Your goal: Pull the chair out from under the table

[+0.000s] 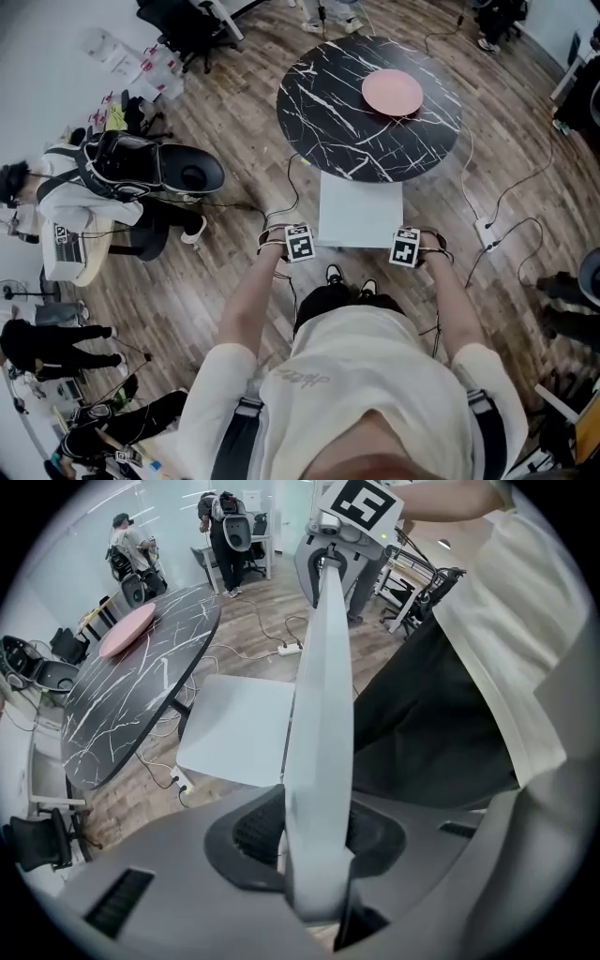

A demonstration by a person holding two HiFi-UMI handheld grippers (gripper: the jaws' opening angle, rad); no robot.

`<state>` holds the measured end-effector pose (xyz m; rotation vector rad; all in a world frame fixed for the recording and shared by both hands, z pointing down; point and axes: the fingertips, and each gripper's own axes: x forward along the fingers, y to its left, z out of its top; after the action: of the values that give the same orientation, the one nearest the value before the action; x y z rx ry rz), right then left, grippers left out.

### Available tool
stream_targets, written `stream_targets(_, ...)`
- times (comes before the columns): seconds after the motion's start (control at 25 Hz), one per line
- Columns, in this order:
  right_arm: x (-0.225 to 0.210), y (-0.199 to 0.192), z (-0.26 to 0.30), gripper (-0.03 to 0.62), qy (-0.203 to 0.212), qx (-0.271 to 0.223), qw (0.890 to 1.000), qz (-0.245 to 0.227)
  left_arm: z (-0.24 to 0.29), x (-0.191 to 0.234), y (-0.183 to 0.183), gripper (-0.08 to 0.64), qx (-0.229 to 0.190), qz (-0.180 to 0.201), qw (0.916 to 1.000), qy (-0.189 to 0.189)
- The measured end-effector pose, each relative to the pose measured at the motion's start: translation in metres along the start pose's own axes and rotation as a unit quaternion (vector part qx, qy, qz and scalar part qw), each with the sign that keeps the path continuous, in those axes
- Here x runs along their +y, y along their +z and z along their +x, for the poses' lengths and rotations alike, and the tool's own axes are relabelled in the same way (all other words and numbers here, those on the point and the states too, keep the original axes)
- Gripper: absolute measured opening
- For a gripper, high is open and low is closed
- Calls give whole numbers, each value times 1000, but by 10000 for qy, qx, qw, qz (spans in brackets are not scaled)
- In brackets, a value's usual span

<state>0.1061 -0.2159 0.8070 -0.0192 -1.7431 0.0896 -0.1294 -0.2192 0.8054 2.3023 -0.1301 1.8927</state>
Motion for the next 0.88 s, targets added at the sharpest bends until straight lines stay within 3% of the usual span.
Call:
stream_targets(0.48,17,-1,2,92,39,47,10000,41,0,-19,-4,126,-25,12,10000,-34)
stream_targets(0.88,56,-3,7,94,106,97,9991,387,2,-44,-10,126,-61,201,9997,-122)
